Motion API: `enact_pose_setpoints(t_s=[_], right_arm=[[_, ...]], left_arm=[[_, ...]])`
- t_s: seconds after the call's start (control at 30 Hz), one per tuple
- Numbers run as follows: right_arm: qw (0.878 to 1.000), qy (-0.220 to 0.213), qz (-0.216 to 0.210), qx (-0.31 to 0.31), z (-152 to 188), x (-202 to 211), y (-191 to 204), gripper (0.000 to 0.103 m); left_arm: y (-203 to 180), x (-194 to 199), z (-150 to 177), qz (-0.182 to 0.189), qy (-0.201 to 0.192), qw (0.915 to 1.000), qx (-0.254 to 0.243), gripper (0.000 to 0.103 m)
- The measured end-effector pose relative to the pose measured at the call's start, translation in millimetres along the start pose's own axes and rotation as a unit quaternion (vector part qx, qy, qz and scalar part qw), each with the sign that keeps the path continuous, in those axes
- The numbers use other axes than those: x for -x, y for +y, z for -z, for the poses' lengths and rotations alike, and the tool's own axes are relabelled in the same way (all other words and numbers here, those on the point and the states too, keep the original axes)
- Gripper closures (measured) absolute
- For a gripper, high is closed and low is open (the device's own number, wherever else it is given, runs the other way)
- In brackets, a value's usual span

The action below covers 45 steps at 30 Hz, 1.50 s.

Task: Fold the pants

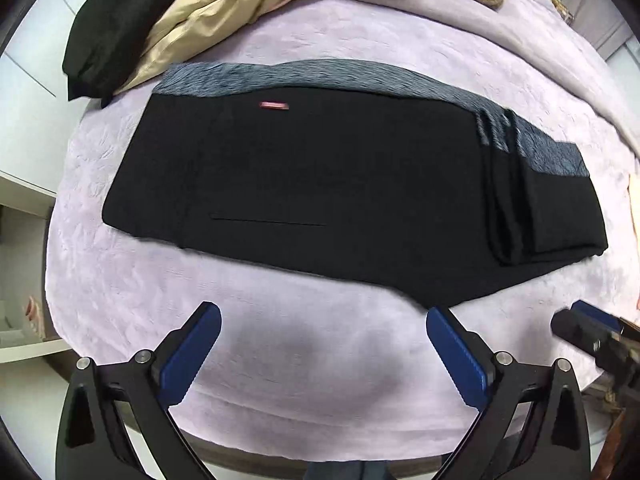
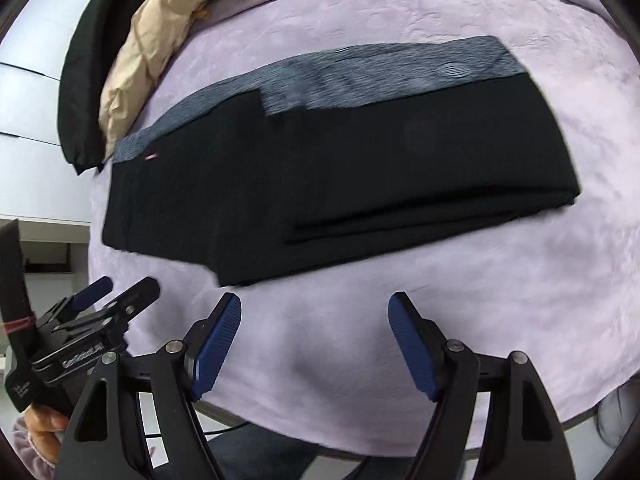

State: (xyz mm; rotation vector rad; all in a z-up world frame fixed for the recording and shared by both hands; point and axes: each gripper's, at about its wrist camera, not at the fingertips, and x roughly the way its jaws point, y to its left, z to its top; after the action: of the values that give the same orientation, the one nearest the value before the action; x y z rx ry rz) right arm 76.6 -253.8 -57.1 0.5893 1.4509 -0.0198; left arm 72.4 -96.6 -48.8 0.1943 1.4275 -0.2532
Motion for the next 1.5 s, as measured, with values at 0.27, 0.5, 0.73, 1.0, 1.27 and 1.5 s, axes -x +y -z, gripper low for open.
enact_pose_setpoints(t_s=[0.27, 0.5, 0.73, 1.0, 1.27, 1.5], right_arm=[[0.996, -0.008, 0.052, 0.074, -18, 4, 55, 0.014], [0.990, 0.024, 0.079, 0.115, -33, 2, 83, 0.014], [0.988, 0.048, 0.094, 0.115, -38, -4, 84, 0.014], [0.988, 0.060, 0.100, 0.105, -38, -10, 84, 0.014], [0.987, 0.066, 0.108, 0.104, -38, -18, 86, 0.014], [0.987, 0.074, 0.108, 0.089, -36, -24, 85, 0.013]], left_arm=[[43, -8, -3, 0.019, -0.002, 0.9985, 0.052, 0.000], [72, -17, -8, 0.013, -0.002, 0.9954, 0.095, 0.000], [95, -25, -12, 0.038, 0.002, 0.9917, 0.123, 0.000], [106, -32, -16, 0.034, 0.005, 0.9917, 0.124, 0.000], [130, -33, -20, 0.046, -0.002, 0.9883, 0.145, 0.000], [146, -28, -14, 0.040, -0.006, 0.9873, 0.154, 0.000]])
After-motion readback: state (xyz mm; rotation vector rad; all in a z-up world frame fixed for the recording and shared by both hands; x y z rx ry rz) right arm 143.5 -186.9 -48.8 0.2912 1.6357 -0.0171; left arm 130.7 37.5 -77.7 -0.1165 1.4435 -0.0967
